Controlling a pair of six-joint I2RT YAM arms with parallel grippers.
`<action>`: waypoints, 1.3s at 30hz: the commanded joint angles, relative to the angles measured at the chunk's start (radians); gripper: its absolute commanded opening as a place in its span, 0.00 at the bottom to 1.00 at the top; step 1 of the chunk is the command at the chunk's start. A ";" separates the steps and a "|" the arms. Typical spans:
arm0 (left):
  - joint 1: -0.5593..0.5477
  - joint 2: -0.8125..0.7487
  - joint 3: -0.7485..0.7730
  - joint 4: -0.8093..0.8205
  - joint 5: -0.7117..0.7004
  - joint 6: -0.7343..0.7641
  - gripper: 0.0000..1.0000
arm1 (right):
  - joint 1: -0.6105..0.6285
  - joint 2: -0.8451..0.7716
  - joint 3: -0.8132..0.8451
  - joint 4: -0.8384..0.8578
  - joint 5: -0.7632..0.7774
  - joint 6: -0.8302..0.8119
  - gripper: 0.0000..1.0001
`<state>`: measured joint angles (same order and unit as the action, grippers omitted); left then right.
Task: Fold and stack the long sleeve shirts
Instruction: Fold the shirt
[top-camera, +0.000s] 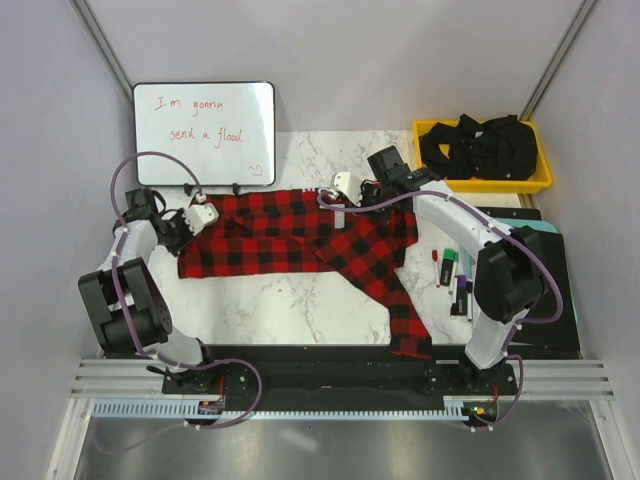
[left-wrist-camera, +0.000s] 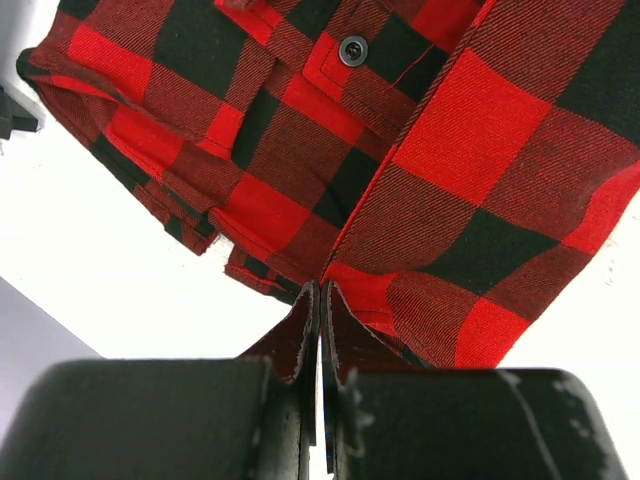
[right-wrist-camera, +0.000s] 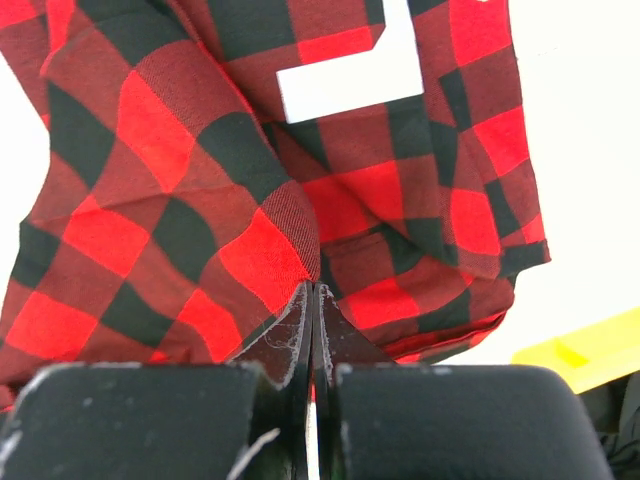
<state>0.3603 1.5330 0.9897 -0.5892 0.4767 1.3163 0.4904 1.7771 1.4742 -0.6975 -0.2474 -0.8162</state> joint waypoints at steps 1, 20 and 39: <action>0.000 0.010 0.013 0.057 -0.029 -0.046 0.02 | -0.001 0.028 0.048 0.055 0.003 0.000 0.00; -0.024 -0.097 0.041 -0.018 -0.073 -0.370 0.60 | -0.093 0.077 0.124 -0.158 -0.133 0.198 0.63; -0.135 0.118 0.046 -0.017 -0.274 -0.437 0.58 | -0.087 0.343 0.163 -0.168 -0.122 0.227 0.55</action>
<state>0.2379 1.6264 1.0046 -0.6025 0.2535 0.9192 0.3973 2.1201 1.6154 -0.8486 -0.3832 -0.5896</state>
